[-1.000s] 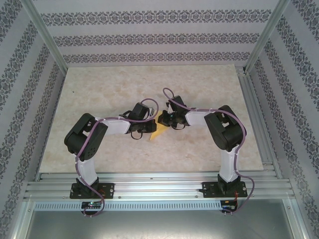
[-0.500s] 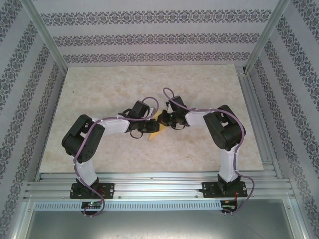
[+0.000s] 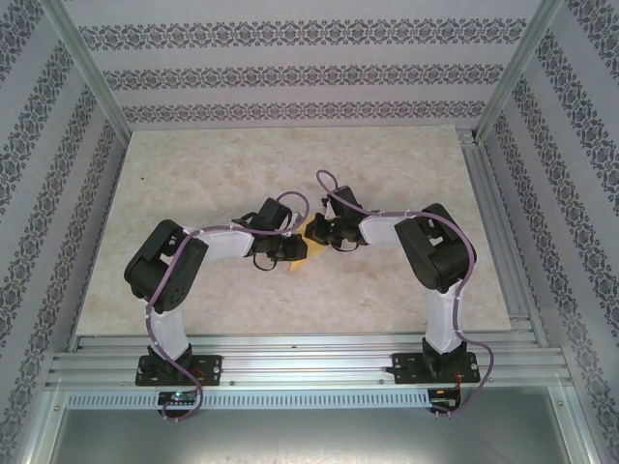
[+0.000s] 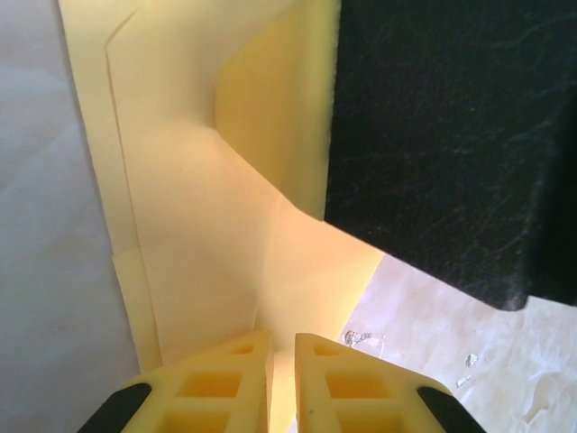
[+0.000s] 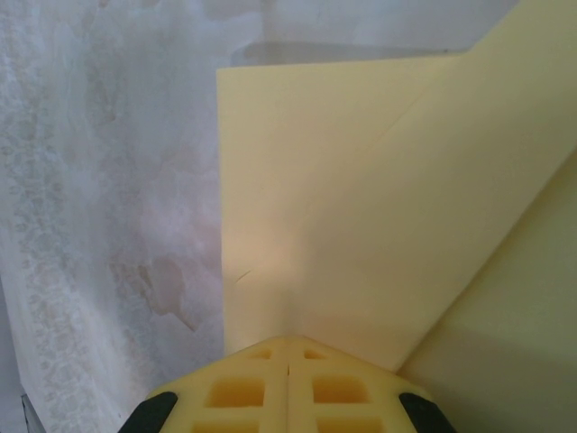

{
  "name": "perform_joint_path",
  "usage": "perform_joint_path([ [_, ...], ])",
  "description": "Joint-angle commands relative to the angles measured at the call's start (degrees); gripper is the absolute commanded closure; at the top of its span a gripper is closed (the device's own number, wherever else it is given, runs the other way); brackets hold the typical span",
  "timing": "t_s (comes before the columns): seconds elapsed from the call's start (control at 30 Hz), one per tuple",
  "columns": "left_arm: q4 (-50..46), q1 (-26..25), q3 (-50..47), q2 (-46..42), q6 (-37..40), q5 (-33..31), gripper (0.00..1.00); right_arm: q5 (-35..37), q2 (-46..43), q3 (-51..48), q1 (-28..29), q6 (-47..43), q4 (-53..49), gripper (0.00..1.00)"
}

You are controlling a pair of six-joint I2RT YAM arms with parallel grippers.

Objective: Fold a paper plane with a square sheet of paper (pick it up from the middle)
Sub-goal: Fourth fold the wing at the center of the table.

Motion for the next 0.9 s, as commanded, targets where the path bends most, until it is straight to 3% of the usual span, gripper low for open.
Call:
perform_joint_path([
  [0.0, -2.7, -0.2, -2.0, -0.2, 1.1, -0.7, 0.86, 4.3, 4.5, -0.8, 0.1, -0.5, -5.7, 0.99],
  [0.87, -6.5, -1.2, -8.1, -5.2, 1.9, -1.8, 0.94, 4.4, 5.4, -0.6, 0.1, -0.5, -6.7, 0.99],
])
